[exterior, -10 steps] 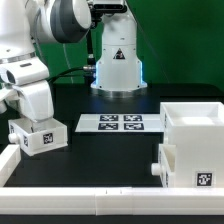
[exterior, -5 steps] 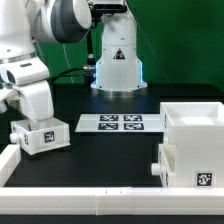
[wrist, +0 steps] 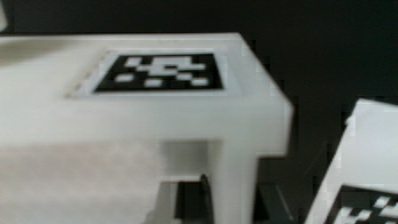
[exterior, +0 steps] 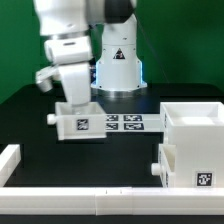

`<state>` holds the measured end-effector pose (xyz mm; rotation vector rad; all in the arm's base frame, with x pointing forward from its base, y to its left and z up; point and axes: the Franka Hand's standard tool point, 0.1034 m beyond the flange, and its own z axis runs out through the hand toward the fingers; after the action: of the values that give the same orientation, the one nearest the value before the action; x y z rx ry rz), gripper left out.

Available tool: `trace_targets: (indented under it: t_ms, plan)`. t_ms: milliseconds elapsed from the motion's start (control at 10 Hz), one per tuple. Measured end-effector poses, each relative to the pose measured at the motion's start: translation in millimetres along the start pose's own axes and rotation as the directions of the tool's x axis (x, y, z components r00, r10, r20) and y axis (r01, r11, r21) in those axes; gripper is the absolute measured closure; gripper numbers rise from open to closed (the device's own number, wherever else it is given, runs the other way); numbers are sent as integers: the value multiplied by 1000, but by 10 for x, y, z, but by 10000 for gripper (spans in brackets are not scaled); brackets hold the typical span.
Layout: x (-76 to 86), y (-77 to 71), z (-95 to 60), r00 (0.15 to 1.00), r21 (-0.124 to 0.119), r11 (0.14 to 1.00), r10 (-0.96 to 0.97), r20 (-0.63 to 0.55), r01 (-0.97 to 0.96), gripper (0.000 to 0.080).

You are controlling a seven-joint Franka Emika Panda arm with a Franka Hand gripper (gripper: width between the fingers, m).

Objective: Assemble drawer

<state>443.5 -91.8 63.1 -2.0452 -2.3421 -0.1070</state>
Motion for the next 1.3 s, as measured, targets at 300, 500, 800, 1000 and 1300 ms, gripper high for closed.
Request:
trace_targets:
  t_ms: [300,500,800,1000,1300]
  plan:
    - [117,657,-217,996,32,996,79,28,-80,768]
    - [-92,589,-142,999,14,999,-29,19,29,768]
    - [-58,580,-128,1000,25,1000,-2,16,2,768]
    - [84,589,-65,999,73,997,39,2,-39,768]
    - [413,1005,-104,995,182,979,101,-23,-95,768]
